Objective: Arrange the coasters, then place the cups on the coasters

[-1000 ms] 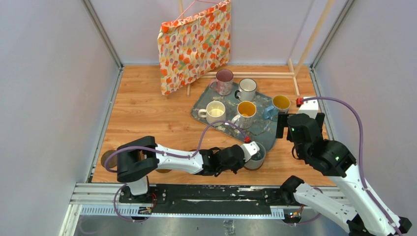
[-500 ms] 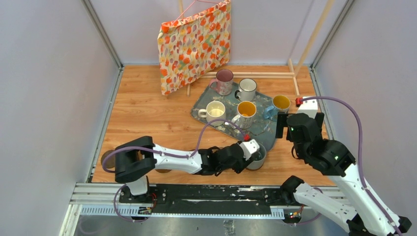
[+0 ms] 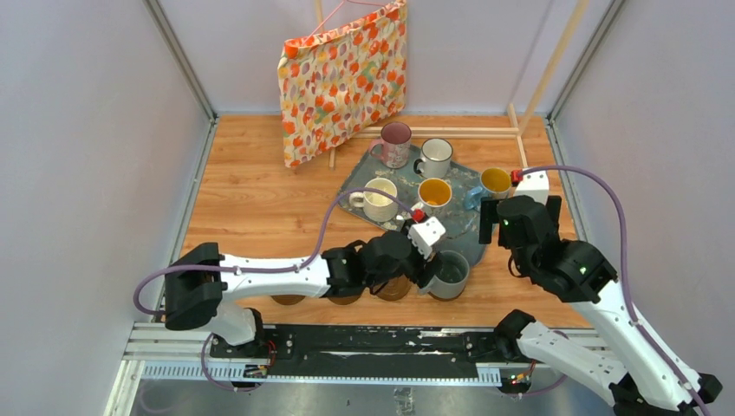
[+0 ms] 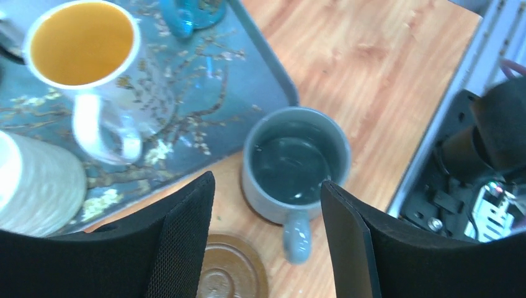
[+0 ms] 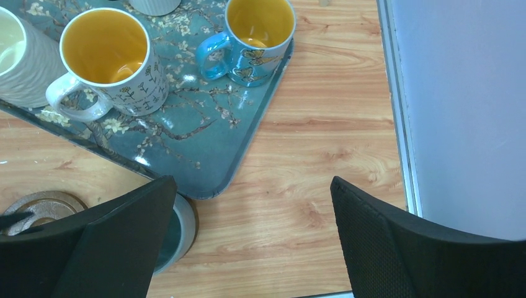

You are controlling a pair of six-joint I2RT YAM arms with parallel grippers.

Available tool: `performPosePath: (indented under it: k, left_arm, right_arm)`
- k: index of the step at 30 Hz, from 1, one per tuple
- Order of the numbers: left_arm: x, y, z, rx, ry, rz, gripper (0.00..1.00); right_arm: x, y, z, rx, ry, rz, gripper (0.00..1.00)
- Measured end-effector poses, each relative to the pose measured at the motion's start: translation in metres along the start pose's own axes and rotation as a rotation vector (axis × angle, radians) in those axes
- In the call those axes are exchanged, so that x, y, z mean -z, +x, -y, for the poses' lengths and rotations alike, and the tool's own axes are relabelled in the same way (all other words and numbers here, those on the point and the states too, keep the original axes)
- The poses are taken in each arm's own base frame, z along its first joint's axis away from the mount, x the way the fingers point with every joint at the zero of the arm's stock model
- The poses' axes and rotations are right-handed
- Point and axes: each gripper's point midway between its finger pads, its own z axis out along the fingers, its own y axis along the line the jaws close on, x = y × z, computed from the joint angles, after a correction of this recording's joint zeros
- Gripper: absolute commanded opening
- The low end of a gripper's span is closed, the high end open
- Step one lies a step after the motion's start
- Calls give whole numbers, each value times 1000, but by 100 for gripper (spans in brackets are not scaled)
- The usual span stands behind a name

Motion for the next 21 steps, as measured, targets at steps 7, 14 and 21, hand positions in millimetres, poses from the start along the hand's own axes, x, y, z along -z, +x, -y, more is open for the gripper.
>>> performPosePath:
  k: [7,14,21]
  left_arm:
    - [-3,-22,-52,20,-102,-4,70]
    - [-21,-39,-97,41,-158,-41,72]
    - [-44,-17,-126,49,-176,-160,72]
  right_arm:
    - [-4,4,-7,22,-14,-28,100]
    - [0,2,-6,15,-32,-15,100]
    - [9,-12,-7,-15,-65,16,100]
